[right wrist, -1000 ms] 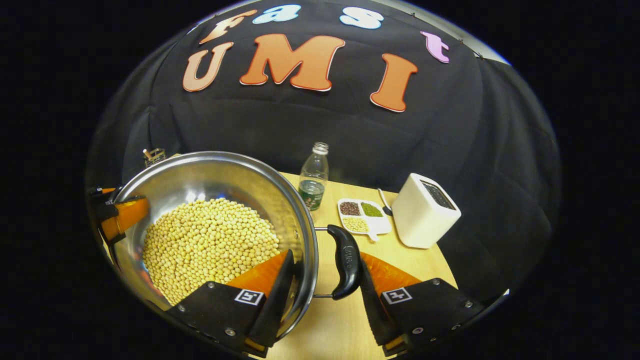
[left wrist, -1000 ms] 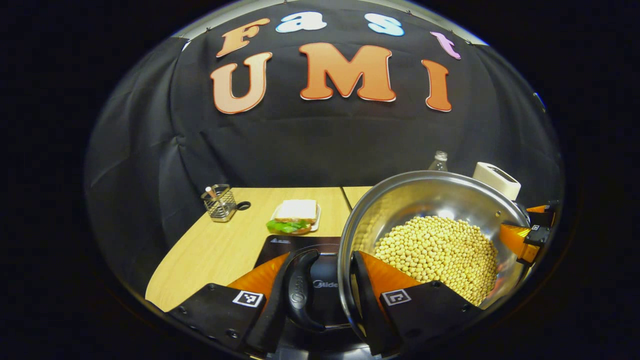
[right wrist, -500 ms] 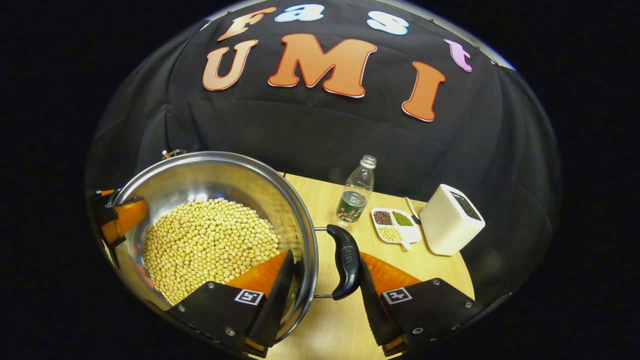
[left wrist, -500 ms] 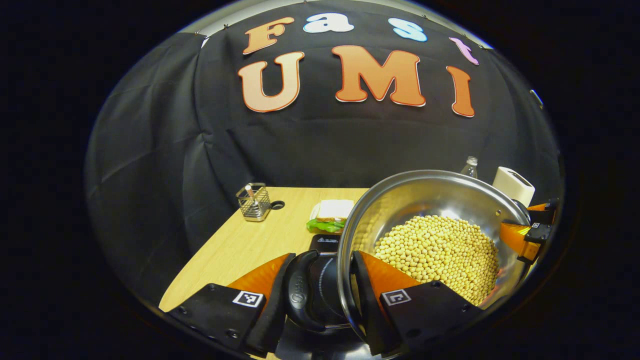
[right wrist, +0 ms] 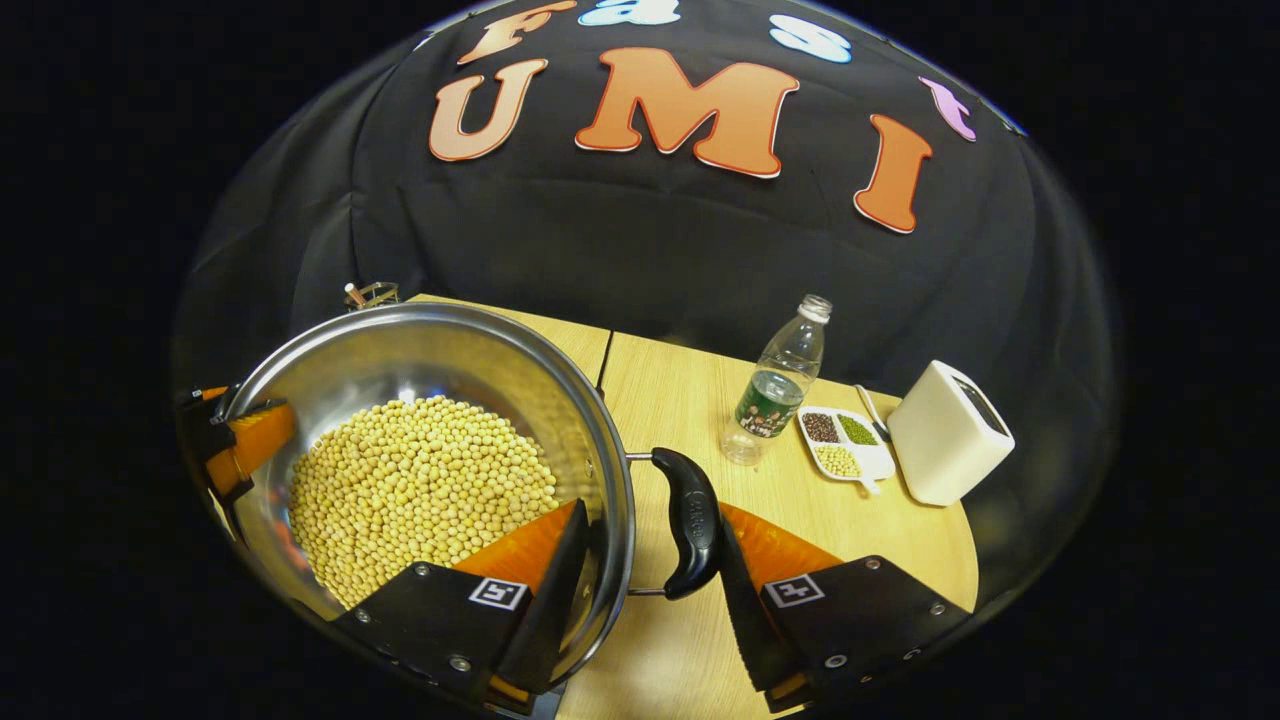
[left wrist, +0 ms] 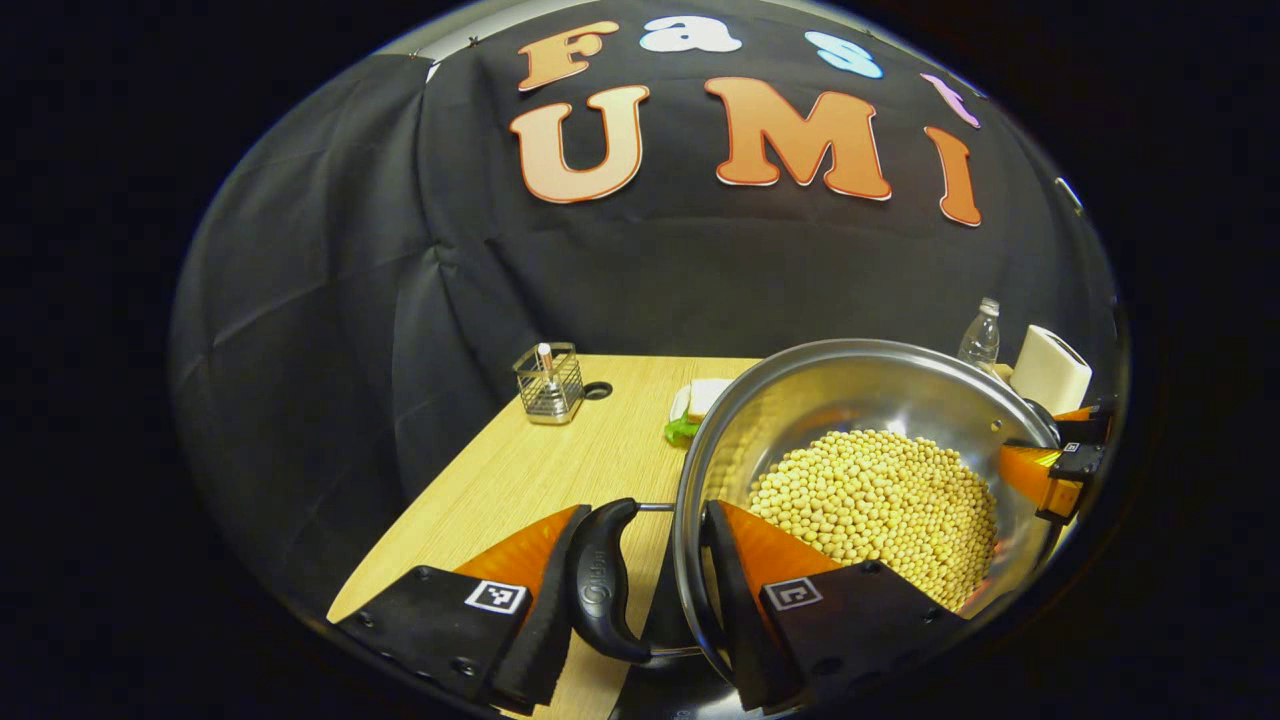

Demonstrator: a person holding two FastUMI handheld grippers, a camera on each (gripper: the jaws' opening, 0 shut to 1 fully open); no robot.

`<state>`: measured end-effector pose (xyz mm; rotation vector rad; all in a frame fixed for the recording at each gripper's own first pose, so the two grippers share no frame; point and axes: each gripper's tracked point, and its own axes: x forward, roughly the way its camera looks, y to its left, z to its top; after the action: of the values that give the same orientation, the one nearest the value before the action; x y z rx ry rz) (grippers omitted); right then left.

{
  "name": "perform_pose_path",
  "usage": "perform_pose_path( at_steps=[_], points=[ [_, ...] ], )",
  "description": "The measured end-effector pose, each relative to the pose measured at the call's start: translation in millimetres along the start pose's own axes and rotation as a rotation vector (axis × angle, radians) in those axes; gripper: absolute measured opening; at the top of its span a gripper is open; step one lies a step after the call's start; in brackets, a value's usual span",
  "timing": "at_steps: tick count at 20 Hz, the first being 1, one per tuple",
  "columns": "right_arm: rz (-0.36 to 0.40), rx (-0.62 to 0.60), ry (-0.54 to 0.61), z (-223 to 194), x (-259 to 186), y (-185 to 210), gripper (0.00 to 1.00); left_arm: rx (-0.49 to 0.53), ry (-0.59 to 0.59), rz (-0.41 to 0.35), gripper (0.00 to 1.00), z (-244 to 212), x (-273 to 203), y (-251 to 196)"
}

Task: First push the handle of the pot to place it horizontally, then grasp the pot with both hands and set it on the induction cooktop.

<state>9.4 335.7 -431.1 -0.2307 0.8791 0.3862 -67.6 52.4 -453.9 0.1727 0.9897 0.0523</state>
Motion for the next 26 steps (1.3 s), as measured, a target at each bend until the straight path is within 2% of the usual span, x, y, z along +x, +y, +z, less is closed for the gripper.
perform_pose_path(
  at_steps=[2,5,6,18,21,22,23,26],
  points=[
    [0.002,-0.009,0.011,-5,5,6,0.72,-0.008,0.018,0.003,0.69,3,-3,1],
    [0.010,-0.012,0.020,-10,13,11,0.72,-0.013,0.037,0.004,0.75,1,-4,1],
    [0.016,-0.012,0.025,-12,15,12,0.72,-0.011,0.043,0.003,0.69,1,-3,1],
    [0.030,-0.029,0.063,-22,27,12,0.75,0.001,0.070,-0.007,0.72,8,1,2],
    [0.034,-0.065,-0.018,-4,15,9,0.81,-0.009,0.089,0.000,0.75,5,-1,3],
    [0.040,-0.056,-0.038,0,10,7,0.84,-0.014,0.097,0.006,0.72,5,-3,4],
    [0.045,-0.046,-0.049,3,5,4,0.84,-0.011,0.089,0.011,0.77,7,-5,5],
    [0.021,-0.013,-0.098,15,-16,-22,0.84,0.017,0.012,0.053,0.79,27,-11,8]
  ],
)
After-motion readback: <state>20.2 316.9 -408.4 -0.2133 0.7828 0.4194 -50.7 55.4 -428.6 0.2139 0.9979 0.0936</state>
